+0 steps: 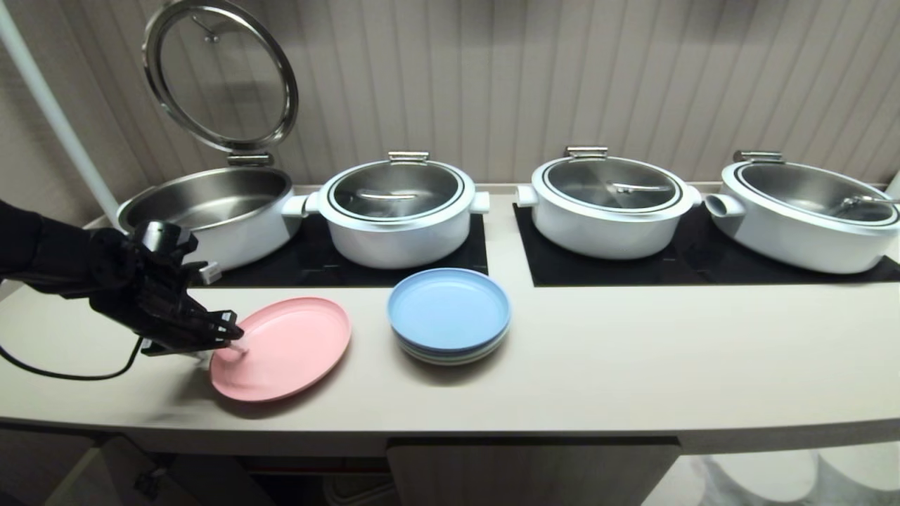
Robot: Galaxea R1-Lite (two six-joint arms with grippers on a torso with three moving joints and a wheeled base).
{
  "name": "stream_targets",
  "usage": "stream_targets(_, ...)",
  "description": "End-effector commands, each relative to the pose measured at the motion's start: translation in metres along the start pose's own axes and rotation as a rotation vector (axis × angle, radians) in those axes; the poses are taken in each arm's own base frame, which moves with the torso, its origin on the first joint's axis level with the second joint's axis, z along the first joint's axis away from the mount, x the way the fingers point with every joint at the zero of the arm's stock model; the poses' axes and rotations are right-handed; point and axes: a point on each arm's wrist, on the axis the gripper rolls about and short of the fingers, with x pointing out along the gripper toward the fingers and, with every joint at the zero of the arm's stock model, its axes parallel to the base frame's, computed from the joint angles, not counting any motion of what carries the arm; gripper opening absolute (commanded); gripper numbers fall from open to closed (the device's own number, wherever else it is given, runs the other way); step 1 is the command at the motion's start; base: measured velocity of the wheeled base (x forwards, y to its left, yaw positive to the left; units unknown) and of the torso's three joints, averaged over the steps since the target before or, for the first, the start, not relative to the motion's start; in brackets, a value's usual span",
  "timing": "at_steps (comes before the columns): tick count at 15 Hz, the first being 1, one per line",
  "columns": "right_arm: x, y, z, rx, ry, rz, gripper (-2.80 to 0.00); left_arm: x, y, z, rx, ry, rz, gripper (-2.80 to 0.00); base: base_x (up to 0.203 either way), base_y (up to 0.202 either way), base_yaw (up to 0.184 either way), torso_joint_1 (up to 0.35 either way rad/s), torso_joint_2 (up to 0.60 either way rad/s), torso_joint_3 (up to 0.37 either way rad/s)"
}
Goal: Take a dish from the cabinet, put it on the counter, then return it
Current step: Pick up the plate from the table
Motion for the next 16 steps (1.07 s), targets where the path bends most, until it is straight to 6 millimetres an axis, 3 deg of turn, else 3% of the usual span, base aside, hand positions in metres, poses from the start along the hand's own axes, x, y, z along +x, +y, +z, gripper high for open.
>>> stream_targets(1, 0.0, 0.0, 0.0, 0.001, -0.001, 0.0, -2.8, -0.001, 0.0, 0.0, 0.0, -0.002, 0.0, -2.8, 0.0, 0.0, 0.0, 0.0, 0.0, 0.0)
stream_targets(16, 0.0, 0.0, 0.0, 0.001, -0.001, 0.0, -2.8, -0.018, -0.002, -0.015, -0.025, -0.002, -0.023, -2.8, 0.0, 0.0, 0.0, 0.0, 0.0, 0.0)
